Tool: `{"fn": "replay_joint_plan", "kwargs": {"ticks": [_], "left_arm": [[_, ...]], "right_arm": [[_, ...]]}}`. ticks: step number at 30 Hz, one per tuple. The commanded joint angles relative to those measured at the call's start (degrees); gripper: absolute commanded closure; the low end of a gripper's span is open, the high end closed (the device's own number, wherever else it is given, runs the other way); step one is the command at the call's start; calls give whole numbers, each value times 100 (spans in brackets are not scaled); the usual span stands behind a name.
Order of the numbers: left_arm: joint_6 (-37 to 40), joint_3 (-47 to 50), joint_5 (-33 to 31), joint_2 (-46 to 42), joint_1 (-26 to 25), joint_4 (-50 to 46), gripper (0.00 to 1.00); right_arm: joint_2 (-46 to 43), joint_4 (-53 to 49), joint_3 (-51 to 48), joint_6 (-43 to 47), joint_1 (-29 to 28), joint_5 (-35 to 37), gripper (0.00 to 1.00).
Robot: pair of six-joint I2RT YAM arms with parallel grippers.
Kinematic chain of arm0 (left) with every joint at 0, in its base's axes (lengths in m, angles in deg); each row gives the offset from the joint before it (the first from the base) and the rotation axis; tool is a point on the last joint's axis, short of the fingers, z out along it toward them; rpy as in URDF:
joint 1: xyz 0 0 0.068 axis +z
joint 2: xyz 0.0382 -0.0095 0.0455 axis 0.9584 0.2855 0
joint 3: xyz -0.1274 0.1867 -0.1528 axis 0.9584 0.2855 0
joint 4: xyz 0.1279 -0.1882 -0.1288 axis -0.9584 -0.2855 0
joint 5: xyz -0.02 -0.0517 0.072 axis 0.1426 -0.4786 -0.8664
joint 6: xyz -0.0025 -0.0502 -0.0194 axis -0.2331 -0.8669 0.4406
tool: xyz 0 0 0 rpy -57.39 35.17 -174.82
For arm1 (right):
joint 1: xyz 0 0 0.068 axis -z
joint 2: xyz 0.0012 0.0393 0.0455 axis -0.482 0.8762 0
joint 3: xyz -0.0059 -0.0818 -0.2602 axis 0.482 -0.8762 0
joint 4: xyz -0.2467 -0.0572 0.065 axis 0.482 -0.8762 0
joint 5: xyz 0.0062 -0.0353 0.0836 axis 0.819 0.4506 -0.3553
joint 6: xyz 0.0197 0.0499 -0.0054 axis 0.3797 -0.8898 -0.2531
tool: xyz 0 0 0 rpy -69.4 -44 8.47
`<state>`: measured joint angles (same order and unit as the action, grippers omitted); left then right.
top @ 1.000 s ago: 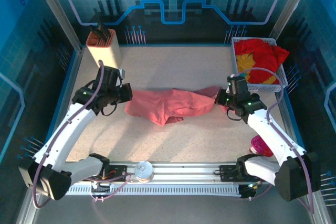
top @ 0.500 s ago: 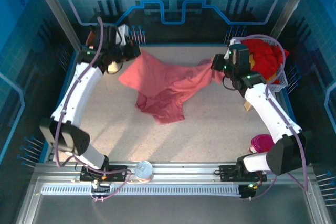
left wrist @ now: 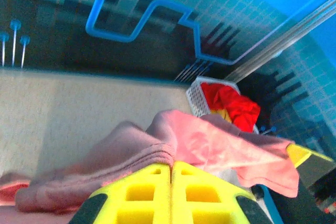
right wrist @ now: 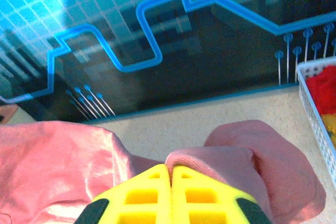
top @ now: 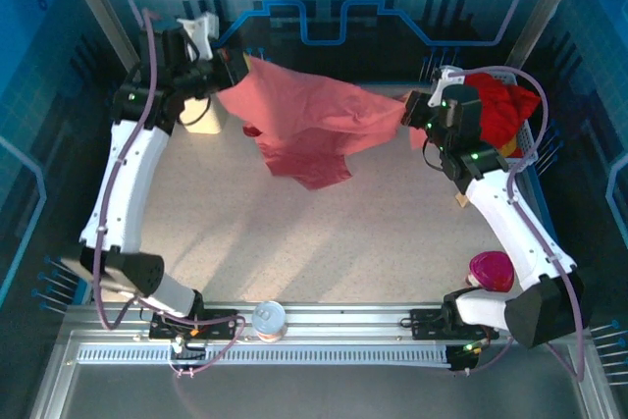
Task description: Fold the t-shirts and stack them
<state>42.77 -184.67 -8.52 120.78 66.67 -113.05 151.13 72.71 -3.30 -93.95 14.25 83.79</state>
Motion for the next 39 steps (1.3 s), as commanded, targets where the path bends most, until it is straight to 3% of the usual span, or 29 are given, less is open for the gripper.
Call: {"fn": "replay_joint_plan", "kwargs": {"ticks": [1, 8, 11, 16, 19, 21, 24, 26, 33, 39], "left_arm": [[-84, 983, 95, -707, 59, -207, 100], [-632, 3494, 109, -2137, 290, -888, 100], [-656, 4037, -20, -2423, 312, -1331, 97], [-417, 4371, -827, -2428, 316, -2082, 92], [-333, 4544, -1304, -2313, 315, -2198, 80], [-221, 4513, -1700, -2148, 314, -2366, 67], [-117, 4448, -1993, -2030, 280, -2408, 53], [-147, 4435, -1873, -1987, 225, -2195, 49], [-456, 4575, -1089, -1247, -168, -493, 39], [-97, 3712, -1322, 215, -257, 96, 38]], "right_arm": [[-339, -575, -498, -80, -9, -443, 99], [-524, -2081, -1564, -629, -54, -1573, 96], [-423, -2791, -1888, -689, -127, -1507, 93], [-189, -3279, -2174, -559, -132, -1268, 91], [-52, -3083, -2264, -512, -127, -1387, 72], [95, -3104, -2110, -477, -128, -1395, 43], [206, -3042, -1835, -315, -134, -1234, 15], [302, -2985, -1544, -232, -134, -1122, 5], [1225, -2726, -663, 67, -133, -1055, 0], [1818, -3196, 107, 418, -70, -724, 0]]}}
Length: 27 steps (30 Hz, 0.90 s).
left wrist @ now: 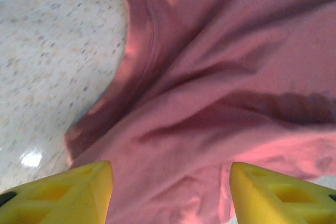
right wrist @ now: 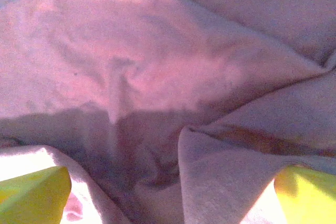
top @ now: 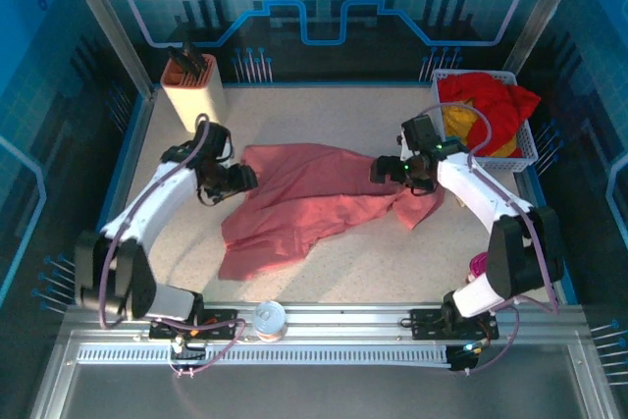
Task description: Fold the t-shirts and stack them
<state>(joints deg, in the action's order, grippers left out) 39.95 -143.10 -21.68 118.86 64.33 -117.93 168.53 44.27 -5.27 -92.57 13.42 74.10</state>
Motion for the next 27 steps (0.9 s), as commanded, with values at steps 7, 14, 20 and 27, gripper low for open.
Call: {"fn": "replay_joint_plan", "kwargs": {"ticks": [7, 14, 20, 27], "left_arm": [[478, -1664, -217, 1998, 42, 658, 36], [630, -2710, -296, 3156, 255, 794, 31], [671, -3538, -139, 3872, 267, 797, 28], [616, -3988, -107, 4401, 107, 337, 29]], "right_arm": [[-659, -509, -18, 194, 22, 442, 0], [-846, -394, -290, 115, 243, 443, 0], [-781, -325, -57, 208, 326, 450, 0], [-898, -336, -18, 228, 442, 406, 0]]}}
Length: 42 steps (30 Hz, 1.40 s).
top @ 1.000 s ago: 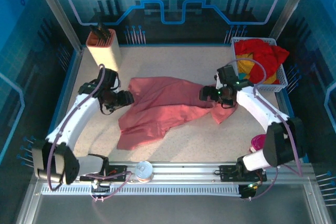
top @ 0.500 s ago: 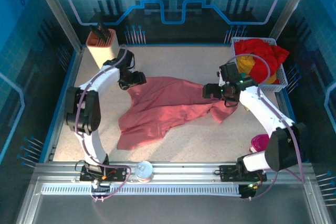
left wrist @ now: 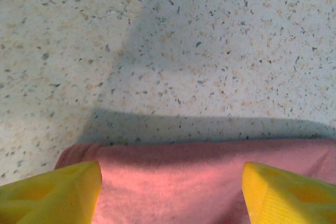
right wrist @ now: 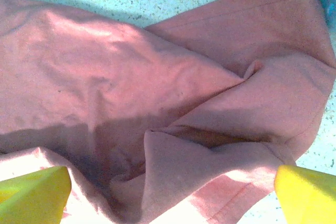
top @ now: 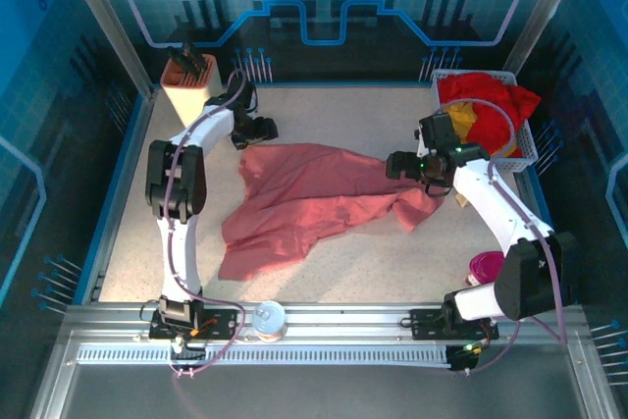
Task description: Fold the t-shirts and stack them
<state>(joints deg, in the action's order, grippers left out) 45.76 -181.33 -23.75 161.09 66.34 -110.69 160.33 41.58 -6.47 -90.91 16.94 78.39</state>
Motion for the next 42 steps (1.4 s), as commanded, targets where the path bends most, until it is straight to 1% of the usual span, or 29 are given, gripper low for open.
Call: {"fn": "replay_joint_plan", "kwargs": {"ticks": [1, 4, 9, 15, 22, 26, 27, 33, 39, 42], "left_arm": [[35, -146, 53, 190, -137, -406, 29], [102, -52, -146, 226, -284, -399, 30], [262, -200, -553, 450, -442, -557, 33], [400, 49, -1142, 449, -532, -182, 46], [479, 41, -1211, 480, -530, -97, 75], [568, 196, -1308, 220, -541, 76, 99], [586, 255, -1313, 121, -541, 134, 100], [611, 673, -1278, -743, -566, 365, 100], [508, 1679, -1407, -1972, -664, 633, 100], [466, 2222, -1503, -2492, -664, 728, 100]], "right_arm": [[-103, -60, 87, 62, 107, -36, 0], [-160, -43, 25, 54, 138, -49, 0], [-278, -16, -114, 61, 150, -15, 0], [-402, 95, -309, 17, 198, -28, 1], [-394, 126, -247, 16, 240, -44, 1], [-359, 140, -174, 12, 255, -60, 2], [-352, 154, -159, 17, 253, -71, 2], [-166, 207, -51, -13, 256, -115, 2], [103, 239, 95, -58, 256, 53, 2], [417, 270, 273, -90, 258, 170, 2]]}}
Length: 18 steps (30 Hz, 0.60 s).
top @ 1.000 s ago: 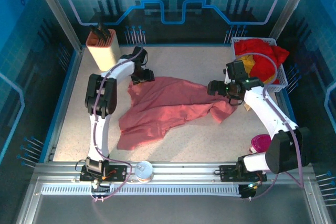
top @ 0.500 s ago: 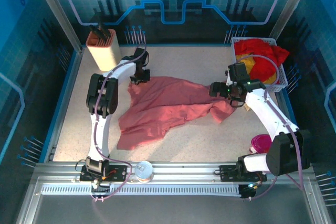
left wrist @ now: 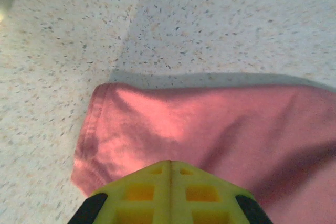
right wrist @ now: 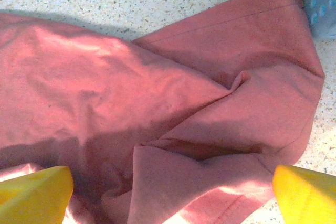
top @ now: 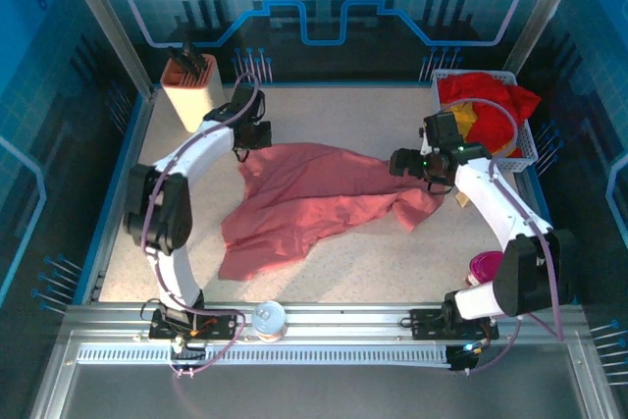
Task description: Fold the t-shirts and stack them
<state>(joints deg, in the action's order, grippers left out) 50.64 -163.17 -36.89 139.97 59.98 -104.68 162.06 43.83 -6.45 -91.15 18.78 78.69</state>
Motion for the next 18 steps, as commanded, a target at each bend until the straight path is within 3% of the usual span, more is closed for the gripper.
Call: {"fn": "replay_joint_plan", "kwargs": {"ticks": [1, 3, 5, 6, 7, 11, 18], "left_arm": [[-19, 563, -225, -515, -22, 179, 100], [-13, 664, -280, -554, 13, 160, 100], [9, 538, -238, -400, 102, -1, 66], [-8, 450, -149, -277, 161, -76, 37], [-70, 424, -55, -169, 243, -65, 19], [-321, 324, 277, 255, 564, 25, 11], [-347, -428, 400, 1230, 599, -64, 13]], "right_arm": [[386, 91, 344, -81, 66, 183, 2], [725, 172, 541, -90, 65, 231, 3], [1090, 180, 831, -78, 64, 301, 4], [1313, 172, 978, -65, 67, 307, 4], [1523, 163, 1134, -25, 71, 310, 4], [2258, -73, 1657, 18, 68, 431, 6], [3118, 110, 1819, -125, 73, 114, 13]]}}
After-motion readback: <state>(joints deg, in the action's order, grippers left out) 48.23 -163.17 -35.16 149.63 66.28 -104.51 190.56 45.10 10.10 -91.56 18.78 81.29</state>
